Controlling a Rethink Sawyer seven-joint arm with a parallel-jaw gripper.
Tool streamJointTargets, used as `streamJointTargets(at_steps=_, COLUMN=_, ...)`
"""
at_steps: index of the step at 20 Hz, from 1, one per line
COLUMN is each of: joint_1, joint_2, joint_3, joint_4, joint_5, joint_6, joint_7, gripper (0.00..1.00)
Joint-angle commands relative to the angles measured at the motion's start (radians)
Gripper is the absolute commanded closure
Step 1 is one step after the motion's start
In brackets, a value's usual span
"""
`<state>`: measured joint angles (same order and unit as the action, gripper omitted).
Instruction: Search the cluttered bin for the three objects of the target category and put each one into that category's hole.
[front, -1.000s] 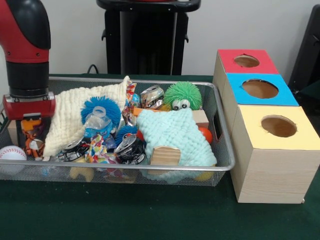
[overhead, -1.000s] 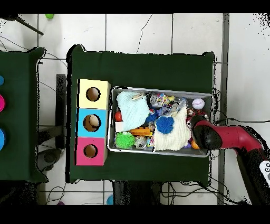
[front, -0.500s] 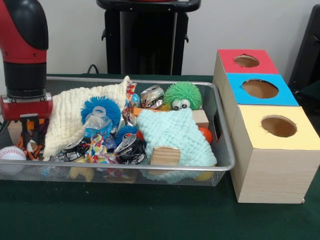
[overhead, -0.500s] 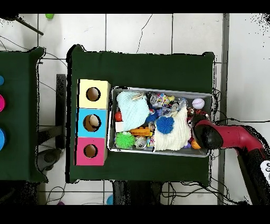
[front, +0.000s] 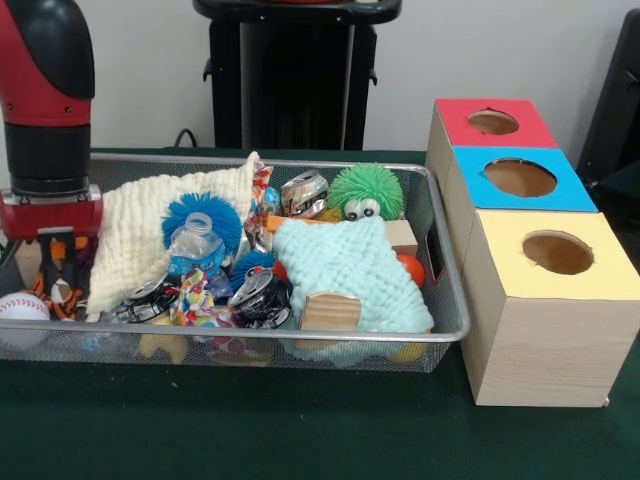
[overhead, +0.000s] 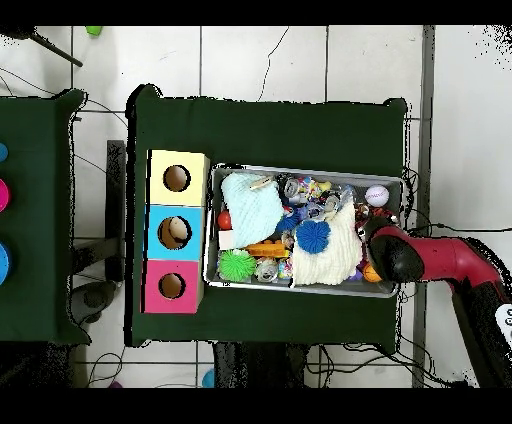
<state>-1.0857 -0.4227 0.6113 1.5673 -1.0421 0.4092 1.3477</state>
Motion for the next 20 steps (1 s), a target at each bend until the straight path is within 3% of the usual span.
streamJointTargets(at_steps=1, joint_1=-0.014, joint_2=-0.138, joint_3=0.024, joint_4=0.094, joint_5=0.045, joint_6=0.086, joint_7=-0.159, gripper=1.00)
streamJointTargets(at_steps=5, joint_1=-0.067, joint_2=-0.288, joint_3=0.114, joint_4=0.215, joint_5=0.206, joint_6=0.155, joint_7=-0.159, gripper=1.00)
streamJointTargets(at_steps=7, joint_1=-0.066, joint_2=-0.346, joint_3=0.127, joint_4=0.239, joint_5=0.250, joint_6=0.186, joint_7=-0.164, gripper=1.00)
streamJointTargets(at_steps=13, joint_1=-0.072, joint_2=-0.426, joint_3=0.154, joint_4=0.291, joint_5=0.330, joint_6=0.195, joint_7=-0.139, gripper=1.00)
streamJointTargets(at_steps=20, joint_1=-0.056, joint_2=-0.527, joint_3=0.157, joint_4=0.399, joint_5=0.475, joint_6=0.230, joint_7=-0.047, gripper=1.00)
